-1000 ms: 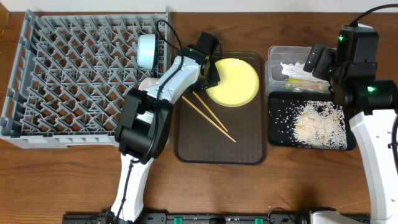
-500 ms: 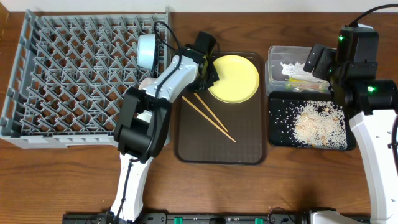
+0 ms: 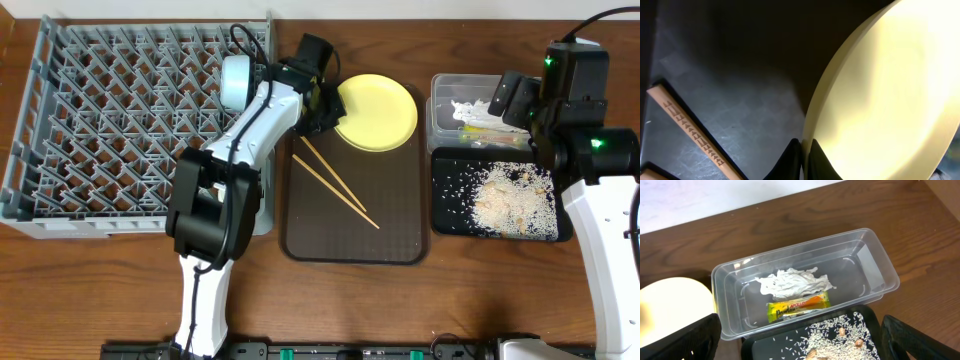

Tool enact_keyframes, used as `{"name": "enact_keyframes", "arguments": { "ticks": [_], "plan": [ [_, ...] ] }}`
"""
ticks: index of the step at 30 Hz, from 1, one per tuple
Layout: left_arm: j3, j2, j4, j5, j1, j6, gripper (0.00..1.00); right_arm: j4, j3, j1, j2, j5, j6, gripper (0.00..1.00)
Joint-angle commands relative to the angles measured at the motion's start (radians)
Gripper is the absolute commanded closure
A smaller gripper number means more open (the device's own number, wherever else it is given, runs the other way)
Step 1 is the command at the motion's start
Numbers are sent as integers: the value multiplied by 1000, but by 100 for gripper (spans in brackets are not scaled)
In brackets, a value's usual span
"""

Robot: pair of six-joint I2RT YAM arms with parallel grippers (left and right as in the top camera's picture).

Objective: Sort waste into correct bins and load items into the dishwasher
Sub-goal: 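Lift the yellow plate and carry it left to the dish rack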

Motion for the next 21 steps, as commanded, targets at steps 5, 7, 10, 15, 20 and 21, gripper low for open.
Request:
{"name": "enact_keyframes", "arguments": {
  "ticks": [5,7,10,15,20,21],
  "plan": [
    [-6,-31,18,205,58,85,92,-17,1,-9,-5,18,11,1],
    [-6,-50,19,220,74,108,93,-16,1,-9,-5,18,11,1],
    [-6,-96,19,219,89,158,93,-16,1,-9,-5,18,11,1],
    [-6,-203,16,195,116,228,92,-16,1,-9,-5,18,11,1],
    [-6,-305,-5,181,164,279,93,-16,1,-9,-5,18,11,1],
    [-6,-325,-15,181,181,291,93,-16,1,-9,-5,18,11,1]
  ]
}}
